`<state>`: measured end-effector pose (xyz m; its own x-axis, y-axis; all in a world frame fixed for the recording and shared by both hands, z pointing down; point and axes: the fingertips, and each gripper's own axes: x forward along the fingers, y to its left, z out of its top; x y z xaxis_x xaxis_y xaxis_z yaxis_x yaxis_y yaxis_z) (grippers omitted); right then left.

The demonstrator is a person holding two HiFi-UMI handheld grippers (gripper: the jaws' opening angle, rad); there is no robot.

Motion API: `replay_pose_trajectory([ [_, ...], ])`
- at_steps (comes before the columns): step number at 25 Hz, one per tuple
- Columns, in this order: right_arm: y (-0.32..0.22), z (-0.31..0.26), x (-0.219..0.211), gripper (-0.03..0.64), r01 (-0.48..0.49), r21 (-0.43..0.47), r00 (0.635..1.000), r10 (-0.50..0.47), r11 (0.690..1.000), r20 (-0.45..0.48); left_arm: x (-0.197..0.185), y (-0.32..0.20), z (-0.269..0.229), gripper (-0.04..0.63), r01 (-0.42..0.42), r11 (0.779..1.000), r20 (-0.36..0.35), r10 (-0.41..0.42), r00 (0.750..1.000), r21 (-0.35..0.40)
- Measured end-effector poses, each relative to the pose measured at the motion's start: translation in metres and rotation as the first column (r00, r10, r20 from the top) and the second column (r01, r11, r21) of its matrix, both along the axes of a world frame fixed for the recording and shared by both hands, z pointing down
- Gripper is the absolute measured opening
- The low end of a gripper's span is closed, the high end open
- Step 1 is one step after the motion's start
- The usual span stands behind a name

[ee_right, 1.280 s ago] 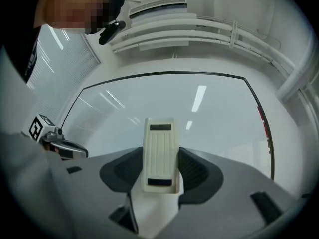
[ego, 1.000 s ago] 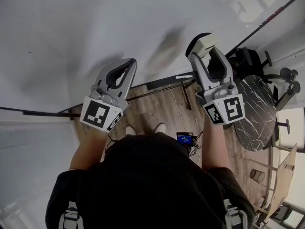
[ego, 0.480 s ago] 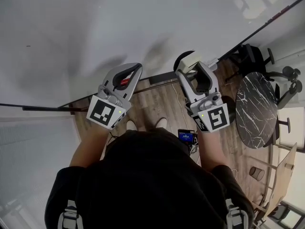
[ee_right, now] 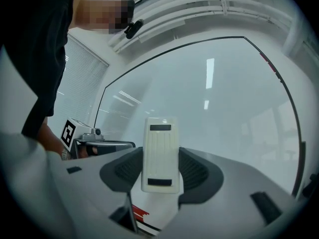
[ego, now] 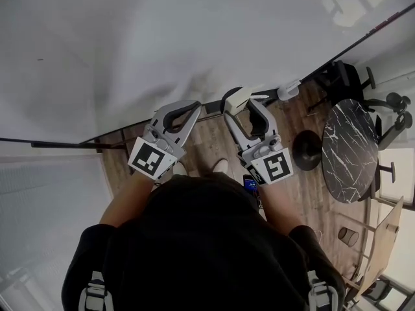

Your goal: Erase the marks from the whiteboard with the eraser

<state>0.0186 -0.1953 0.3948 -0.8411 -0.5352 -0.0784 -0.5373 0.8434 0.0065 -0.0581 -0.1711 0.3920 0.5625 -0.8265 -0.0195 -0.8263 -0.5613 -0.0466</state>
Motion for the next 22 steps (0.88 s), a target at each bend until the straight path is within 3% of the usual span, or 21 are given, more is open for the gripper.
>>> replay_pose_trajectory([
  [11, 0.008, 0.026, -0.012, 0.222, 0.010, -0.023, 0.999, -0.011, 1.000, -0.032, -0.009, 0.009, 0.028, 0.005, 0.016, 0.999, -0.003, -0.016, 1.000, -0.050],
  [22, 0.009, 0.026, -0.015, 0.222, 0.019, -0.019, 0.999, -0.020, 1.000, -0.046, -0.007, 0.011, 0.025, 0.005, 0.005, 0.999, -0.011, -0.006, 1.000, -0.044],
])
